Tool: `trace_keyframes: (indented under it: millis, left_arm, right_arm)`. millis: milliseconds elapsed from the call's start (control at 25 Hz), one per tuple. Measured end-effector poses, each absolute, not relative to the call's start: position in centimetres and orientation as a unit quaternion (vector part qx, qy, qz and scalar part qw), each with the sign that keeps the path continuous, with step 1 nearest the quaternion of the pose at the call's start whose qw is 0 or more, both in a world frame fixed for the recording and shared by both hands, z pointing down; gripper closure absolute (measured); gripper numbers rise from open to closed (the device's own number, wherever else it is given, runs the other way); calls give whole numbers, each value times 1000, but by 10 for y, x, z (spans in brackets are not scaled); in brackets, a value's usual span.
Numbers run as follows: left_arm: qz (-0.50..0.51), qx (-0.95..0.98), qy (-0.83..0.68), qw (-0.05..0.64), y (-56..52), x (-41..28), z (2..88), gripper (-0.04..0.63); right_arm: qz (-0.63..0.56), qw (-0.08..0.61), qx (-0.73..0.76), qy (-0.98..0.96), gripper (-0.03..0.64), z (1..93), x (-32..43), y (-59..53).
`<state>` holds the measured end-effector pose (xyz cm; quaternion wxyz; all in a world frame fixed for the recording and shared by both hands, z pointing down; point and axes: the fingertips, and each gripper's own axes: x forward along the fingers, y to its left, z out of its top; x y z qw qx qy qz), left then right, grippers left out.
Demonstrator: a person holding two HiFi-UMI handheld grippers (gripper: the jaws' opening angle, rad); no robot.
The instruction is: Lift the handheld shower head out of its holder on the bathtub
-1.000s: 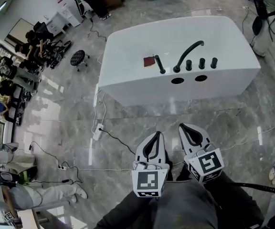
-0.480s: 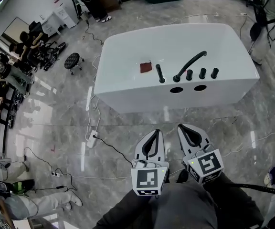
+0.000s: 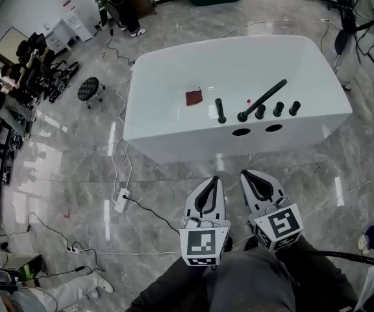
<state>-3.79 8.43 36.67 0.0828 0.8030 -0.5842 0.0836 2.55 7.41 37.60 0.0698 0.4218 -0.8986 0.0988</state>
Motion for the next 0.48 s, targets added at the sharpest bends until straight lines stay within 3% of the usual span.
trace_keyframes:
  millis: [480]
  left_arm:
    - [80, 834, -536, 105, 46, -63, 379, 592]
  right_arm:
    - [88, 92, 466, -876, 612, 376, 1, 42]
